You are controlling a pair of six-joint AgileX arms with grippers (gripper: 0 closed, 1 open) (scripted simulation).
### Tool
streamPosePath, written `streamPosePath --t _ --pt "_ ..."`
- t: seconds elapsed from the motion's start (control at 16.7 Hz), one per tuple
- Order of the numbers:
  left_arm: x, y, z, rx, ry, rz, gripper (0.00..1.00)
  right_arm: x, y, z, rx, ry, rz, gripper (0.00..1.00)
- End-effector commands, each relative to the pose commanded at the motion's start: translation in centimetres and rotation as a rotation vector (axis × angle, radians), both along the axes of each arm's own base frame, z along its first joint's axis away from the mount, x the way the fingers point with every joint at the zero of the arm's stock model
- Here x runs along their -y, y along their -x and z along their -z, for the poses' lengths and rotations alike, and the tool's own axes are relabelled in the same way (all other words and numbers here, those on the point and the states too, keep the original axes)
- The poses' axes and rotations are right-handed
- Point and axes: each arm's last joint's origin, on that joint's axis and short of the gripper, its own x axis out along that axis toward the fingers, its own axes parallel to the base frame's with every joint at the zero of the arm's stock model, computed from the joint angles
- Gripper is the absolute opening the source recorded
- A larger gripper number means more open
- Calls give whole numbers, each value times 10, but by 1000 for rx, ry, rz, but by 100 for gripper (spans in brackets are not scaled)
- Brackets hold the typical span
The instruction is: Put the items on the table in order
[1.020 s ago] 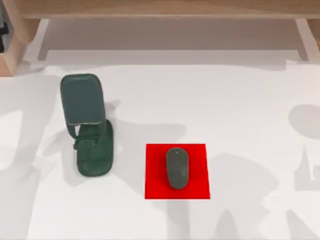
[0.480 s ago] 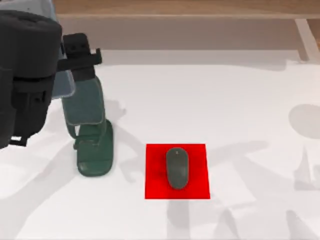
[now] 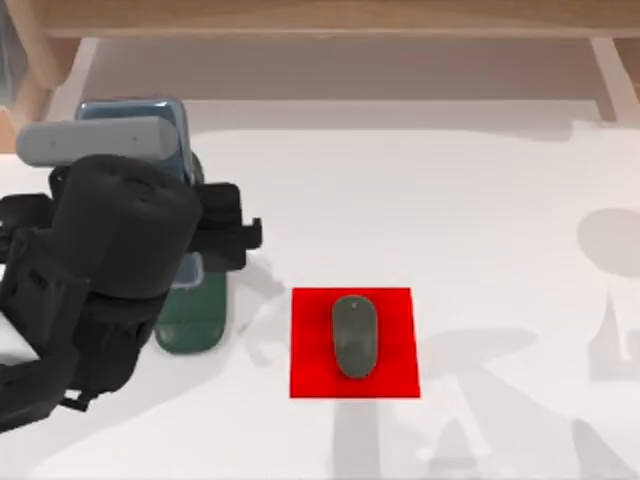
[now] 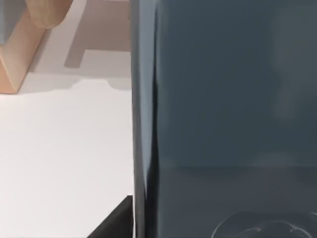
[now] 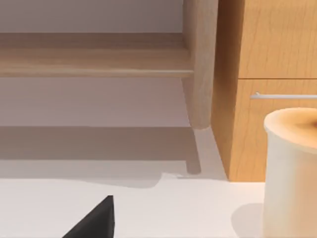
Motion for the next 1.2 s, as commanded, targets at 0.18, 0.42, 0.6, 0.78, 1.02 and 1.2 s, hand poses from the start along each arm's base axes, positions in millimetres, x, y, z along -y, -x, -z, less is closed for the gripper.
streamPosePath --t 0.18,0.42,0.6,0.78,1.02,1.2 --pt "0 -1 0 -2 -5 -2 0 0 0 0 0 0 0 100" --pt "-1 7 -17 47 -16 0 0 0 0 0 0 0 0 100" --pt "-1 13 -26 77 -32 4 0 0 0 0 0 0 0 100" --pt "0 5 -18 62 -54 8 0 0 0 0 0 0 0 100" --pt "2 -23 9 18 -37 7 0 0 0 0 0 0 0 100" --pt "-1 -42 21 2 -5 1 0 0 0 0 0 0 0 100"
